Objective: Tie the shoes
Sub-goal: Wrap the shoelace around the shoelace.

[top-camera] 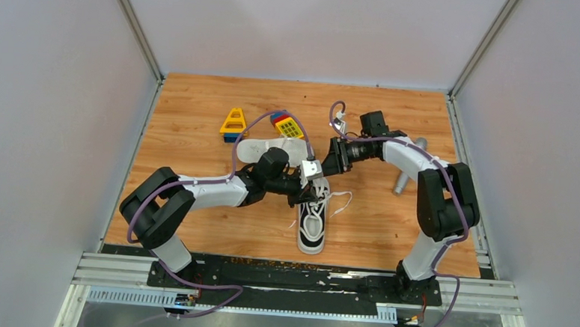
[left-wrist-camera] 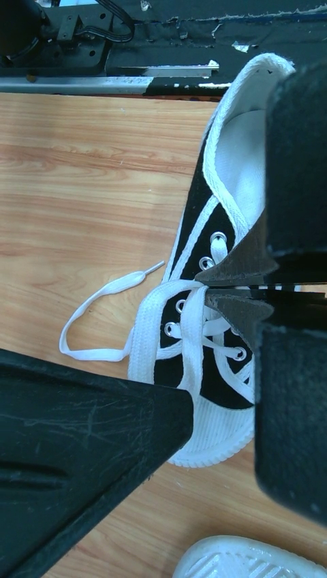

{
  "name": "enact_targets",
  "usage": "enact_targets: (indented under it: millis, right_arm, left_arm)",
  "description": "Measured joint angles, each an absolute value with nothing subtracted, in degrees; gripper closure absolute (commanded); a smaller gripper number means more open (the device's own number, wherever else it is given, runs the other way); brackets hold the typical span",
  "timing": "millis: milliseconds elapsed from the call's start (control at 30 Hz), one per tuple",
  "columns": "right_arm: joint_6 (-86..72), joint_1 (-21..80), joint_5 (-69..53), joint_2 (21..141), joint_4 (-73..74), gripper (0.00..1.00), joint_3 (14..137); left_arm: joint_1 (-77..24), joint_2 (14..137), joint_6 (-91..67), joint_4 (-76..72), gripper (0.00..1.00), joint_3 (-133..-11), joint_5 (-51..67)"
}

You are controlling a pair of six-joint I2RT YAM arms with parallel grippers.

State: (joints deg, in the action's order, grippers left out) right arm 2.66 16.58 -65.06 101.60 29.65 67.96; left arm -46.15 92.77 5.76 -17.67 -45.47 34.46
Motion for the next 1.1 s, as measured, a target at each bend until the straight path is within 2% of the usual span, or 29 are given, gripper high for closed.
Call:
enact_targets:
  millis: [167, 200, 333, 367, 433, 500, 700, 967, 1100]
  right_arm:
    - [3.0, 17.2, -64.9, 102.7, 29.8, 0.61, 68.0]
    - [3.1, 17.4, -64.8, 103.0, 29.9, 0.64, 68.0]
    - [3.5, 17.7, -64.4, 103.6, 30.3, 0.96, 68.2]
    - [3.3, 17.8, -64.3, 103.6, 30.6, 1.0, 68.3]
    - [3.2, 17.9, -63.8, 103.6, 30.7, 1.0, 68.8]
    - [3.0, 17.9, -63.0, 103.6, 30.7, 1.0, 69.4]
    - [0.4, 17.8, -59.4, 103.3, 30.6, 1.0, 71.8]
    - [-3.1, 17.4, -56.0, 102.5, 30.6, 1.0, 72.2]
    - [-3.6, 17.4, -55.6, 102.1, 30.6, 1.0, 72.2]
  left_arm:
    - [-46.2, 92.7, 5.8, -17.7, 1.0, -45.5, 34.4]
    - [-46.2, 92.8, 5.8, -17.7, 1.0, -45.5, 34.4]
    - [-46.2, 92.8, 5.8, -17.7, 1.0, -45.5, 34.4]
    - [-46.2, 92.7, 5.8, -17.7, 0.96, -45.5, 34.4]
    - [-46.2, 92.8, 5.9, -17.6, 0.85, -45.5, 34.1]
    - [-46.2, 92.8, 6.0, -17.6, 0.79, -45.5, 33.6]
    - [-46.2, 92.7, 6.1, -17.3, 0.76, -45.5, 31.8]
    - [-46.2, 92.7, 5.2, -17.3, 0.8, -45.5, 28.8]
    - [-46.2, 92.7, 4.4, -17.3, 0.93, -45.5, 27.8]
